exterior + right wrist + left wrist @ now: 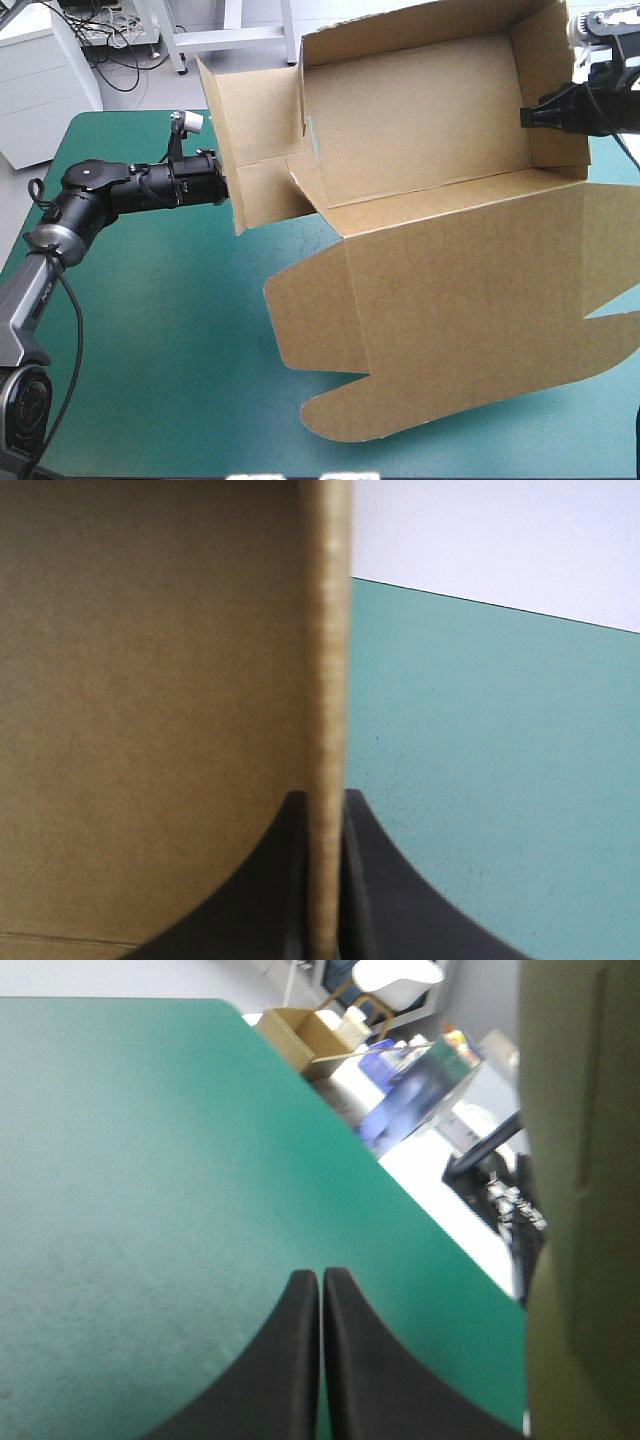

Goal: Fold the box

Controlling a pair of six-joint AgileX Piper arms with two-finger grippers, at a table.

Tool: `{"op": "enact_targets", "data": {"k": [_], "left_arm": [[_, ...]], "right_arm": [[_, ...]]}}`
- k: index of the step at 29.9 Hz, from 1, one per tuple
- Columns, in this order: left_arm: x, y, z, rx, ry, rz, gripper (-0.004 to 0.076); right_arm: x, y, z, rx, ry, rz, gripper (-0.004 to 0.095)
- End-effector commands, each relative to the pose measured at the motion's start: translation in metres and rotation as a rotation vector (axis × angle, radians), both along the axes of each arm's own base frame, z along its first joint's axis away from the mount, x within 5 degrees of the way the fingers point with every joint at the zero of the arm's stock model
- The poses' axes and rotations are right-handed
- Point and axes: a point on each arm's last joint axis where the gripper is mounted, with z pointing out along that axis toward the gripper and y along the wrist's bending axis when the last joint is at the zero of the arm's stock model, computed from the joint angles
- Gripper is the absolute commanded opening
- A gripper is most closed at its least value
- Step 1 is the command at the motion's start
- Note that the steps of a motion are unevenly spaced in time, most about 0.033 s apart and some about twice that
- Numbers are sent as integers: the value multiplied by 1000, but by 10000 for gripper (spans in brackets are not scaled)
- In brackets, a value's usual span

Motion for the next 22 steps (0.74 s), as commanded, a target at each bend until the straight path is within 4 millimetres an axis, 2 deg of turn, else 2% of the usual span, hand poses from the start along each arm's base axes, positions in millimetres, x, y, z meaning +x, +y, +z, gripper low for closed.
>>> {"op": "enact_targets", "data": {"k": [1,6,14,18,21,22], "left_arm": [[-16,-4,41,-224,-71,-72,-6],[-22,-4,51,-345,-66,-132,-6],[-23,-5,48,-305,-65,-139,15],[-24,-6,47,-285,-64,-145,95],[-23,-5,47,-289,-64,-144,221],[-23,-5,47,-294,-64,-143,284]], "right_arm": [[-20,6,18,11,-68,33,-23],[-20,13,18,-18,-68,48,-21],[-17,7,18,-55,-85,-39,-21],[-15,7,21,-44,-119,-52,-21],[-15,7,22,-41,-127,-53,-21],[-15,7,22,-41,-130,-54,-21]]}}
